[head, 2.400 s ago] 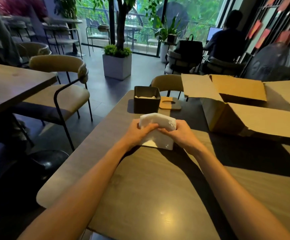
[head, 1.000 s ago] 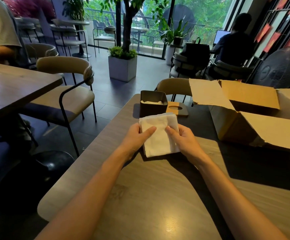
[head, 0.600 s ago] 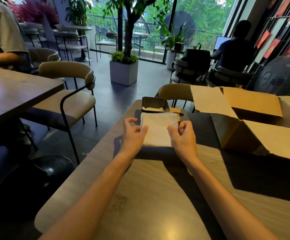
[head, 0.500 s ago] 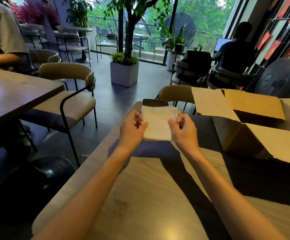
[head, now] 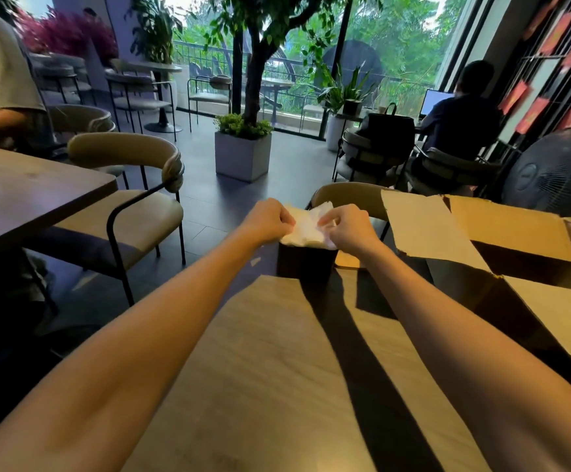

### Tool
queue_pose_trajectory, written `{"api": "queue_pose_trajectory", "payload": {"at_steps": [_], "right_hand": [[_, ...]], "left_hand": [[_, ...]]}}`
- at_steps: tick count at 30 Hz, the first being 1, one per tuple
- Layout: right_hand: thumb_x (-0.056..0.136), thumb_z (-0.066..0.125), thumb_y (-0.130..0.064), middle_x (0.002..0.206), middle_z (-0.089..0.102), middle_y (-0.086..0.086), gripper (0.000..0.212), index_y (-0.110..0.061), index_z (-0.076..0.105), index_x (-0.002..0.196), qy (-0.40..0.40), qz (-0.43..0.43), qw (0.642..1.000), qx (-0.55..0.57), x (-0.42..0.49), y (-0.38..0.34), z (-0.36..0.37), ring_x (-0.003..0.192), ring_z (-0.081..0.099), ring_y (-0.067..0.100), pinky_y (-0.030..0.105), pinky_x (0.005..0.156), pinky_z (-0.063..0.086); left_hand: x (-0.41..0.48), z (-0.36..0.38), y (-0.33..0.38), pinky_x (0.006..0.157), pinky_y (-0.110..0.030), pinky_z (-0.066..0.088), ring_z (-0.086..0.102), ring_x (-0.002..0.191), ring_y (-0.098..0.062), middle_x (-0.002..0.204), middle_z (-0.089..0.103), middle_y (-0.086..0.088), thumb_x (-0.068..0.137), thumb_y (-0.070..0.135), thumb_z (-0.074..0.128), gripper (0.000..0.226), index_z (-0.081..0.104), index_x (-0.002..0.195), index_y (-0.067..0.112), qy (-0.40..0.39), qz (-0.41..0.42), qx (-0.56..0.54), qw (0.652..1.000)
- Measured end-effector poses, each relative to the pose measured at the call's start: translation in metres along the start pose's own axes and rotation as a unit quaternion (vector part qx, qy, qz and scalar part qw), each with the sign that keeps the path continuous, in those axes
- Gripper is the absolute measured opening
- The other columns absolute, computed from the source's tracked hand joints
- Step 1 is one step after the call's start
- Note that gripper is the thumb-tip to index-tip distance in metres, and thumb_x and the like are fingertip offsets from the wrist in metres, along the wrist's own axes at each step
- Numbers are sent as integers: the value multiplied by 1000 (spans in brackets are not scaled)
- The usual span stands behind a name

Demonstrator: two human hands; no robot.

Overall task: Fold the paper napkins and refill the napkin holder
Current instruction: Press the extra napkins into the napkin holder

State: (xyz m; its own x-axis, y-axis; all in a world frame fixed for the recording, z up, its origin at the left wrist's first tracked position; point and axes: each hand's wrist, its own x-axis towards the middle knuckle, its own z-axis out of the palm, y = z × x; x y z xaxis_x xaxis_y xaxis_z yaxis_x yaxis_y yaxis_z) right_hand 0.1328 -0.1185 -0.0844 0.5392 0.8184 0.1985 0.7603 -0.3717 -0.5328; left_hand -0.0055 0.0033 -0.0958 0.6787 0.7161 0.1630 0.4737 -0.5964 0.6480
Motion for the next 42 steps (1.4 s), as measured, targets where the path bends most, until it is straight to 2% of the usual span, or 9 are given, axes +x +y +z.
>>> {"api": "queue_pose_trajectory", "payload": {"at_steps": [7,10,16,24,29,32,34,38,42], "right_hand": [[90,71,-16,103,71,11,18,-3,77,100,-63,-1,987,-150,19,-6,7,97,65,26,41,87,58],[88,70,-14,88,71,6,13,-6,76,96,-88,4,977,-197,24,-11,10,83,67,22,41,79,61],[92,67,-13,85,67,9,9,-5,70,93,-130,-10,960,-248,22,-15,13,83,68,24,36,77,58],[93,67,-15,99,69,7,23,-9,70,114,-164,-33,941,-295,26,-17,14,92,67,23,39,89,57],[87,73,-43,111,57,5,35,-12,72,104,-117,-76,935,-327,21,-9,9,106,54,23,37,90,53],[81,70,-62,130,45,6,49,-20,77,105,-120,-64,933,-335,16,-3,9,122,39,30,44,96,47],[81,70,-62,132,48,4,50,-20,77,107,-146,-45,933,-326,18,-2,8,123,43,29,45,98,48],[85,71,-52,95,71,4,45,-10,75,100,-211,-1,939,-270,22,-3,8,92,66,21,37,87,56],[91,71,-24,104,69,7,29,-8,71,115,-244,14,925,-290,25,-8,6,99,65,24,40,94,55]], "left_hand": [[17,2,16,92,-38,55,67,98,-26,107,71,-12,81,7,77,28,73,108,1,-91,-10,149,985],[16,2,27,90,-37,54,65,99,-27,106,69,-13,82,8,77,30,69,110,1,-115,-12,209,971],[8,11,31,86,-32,51,58,89,-22,93,59,-8,89,12,68,25,64,112,4,-124,-13,259,958],[3,14,34,89,-35,50,56,88,-22,94,57,-8,91,13,64,28,63,118,6,-145,0,299,943],[2,10,31,107,-45,33,34,132,-36,136,46,-15,91,22,67,35,63,123,8,-98,61,420,900],[3,7,26,110,-49,28,28,136,-37,145,41,-12,91,22,68,38,62,125,8,-121,70,432,891],[2,4,26,109,-48,31,32,133,-35,140,47,-12,91,21,67,36,61,124,9,-155,50,412,897],[0,3,30,109,-45,31,36,132,-34,141,45,-12,94,20,65,45,53,135,8,-166,42,420,891],[-5,4,35,110,-46,30,35,135,-35,145,41,-12,95,20,64,49,50,140,11,-171,31,451,875]]}}
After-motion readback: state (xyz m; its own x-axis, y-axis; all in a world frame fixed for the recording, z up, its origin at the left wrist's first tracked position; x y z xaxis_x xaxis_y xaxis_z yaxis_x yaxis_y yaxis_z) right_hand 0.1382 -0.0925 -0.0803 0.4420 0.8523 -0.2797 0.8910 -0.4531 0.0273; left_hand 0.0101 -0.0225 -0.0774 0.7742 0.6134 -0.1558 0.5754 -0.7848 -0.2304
